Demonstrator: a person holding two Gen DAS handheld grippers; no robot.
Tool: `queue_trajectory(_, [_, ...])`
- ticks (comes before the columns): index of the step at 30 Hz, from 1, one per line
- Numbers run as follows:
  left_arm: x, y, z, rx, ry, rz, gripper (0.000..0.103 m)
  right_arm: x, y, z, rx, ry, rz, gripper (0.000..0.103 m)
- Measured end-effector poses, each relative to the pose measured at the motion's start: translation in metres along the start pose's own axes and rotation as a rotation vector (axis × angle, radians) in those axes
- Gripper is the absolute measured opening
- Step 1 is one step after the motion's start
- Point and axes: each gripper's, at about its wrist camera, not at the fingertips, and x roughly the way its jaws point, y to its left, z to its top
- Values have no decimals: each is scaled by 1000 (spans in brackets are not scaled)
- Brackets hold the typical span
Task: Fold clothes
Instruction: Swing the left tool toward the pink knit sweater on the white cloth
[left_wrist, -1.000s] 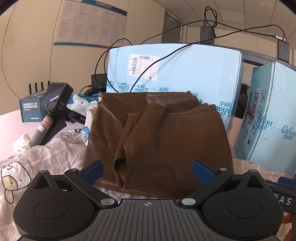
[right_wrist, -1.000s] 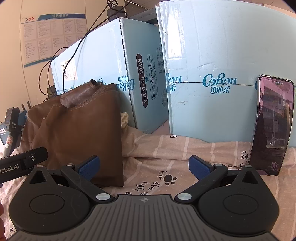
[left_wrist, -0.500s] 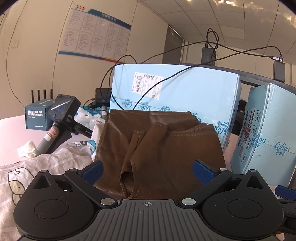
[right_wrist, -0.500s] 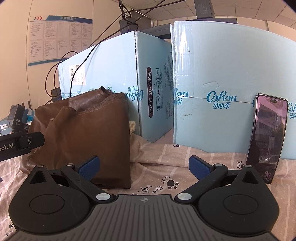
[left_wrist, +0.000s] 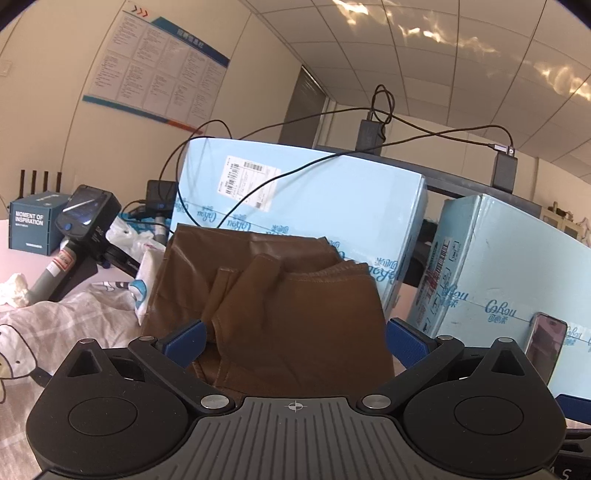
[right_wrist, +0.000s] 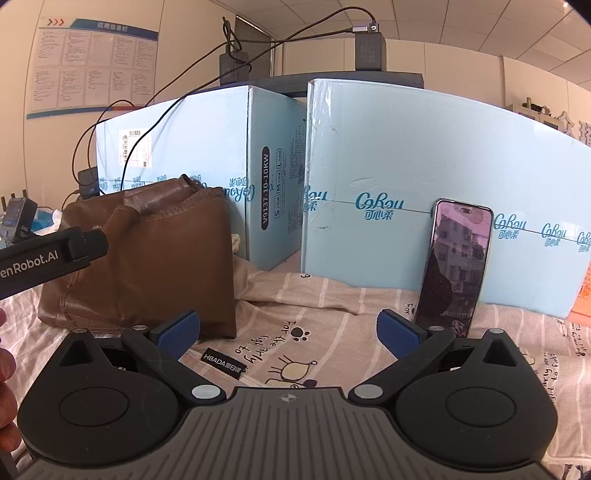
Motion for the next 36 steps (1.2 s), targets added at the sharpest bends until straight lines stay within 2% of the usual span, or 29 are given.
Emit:
queue_trajectory(6, [-12,-17,-9,40,-44,-145,103,-42,-23,-7,37,-27,-29,103])
queue_trajectory(12, [-27,-40,-10,81,-61,-310,103,-97,-70,-15,154,-55,18,103])
queue_trajectory(15, [-36,-56,-5,101,-54,-405,103,-128,-104,-20,231,-66,5,103])
queue_trajectory(17, [-34,-74,0,94,53,-548,103,-151,-131,-23,269,-76,-19,103])
queue_trajectory(19, [-23,-96,3,36,220,-767,103,-173,-161,-28,295,-80,-57,103])
queue_trajectory(21, [-13,-126,0,-17,365,-943,103,-192,-190,-34,319,-85,-156,103])
queue_trajectory(24, [-8,-183,-18,19,472,-1046,103,-226,-236,-47,361,-107,-361,103])
queue_trajectory(27, [-1,-237,-39,55,588,-1102,103,-259,-273,-63,400,-139,-506,103])
queue_trajectory(29, [4,-270,-52,65,673,-1131,103,-277,-292,-71,420,-152,-575,103])
queue_trajectory(33, [5,-330,-76,-6,791,-1265,103,-302,-334,-81,454,-214,-675,103])
queue_trajectory(36, [10,-371,-95,-56,785,-1334,103,-310,-378,-90,530,-281,-752,103])
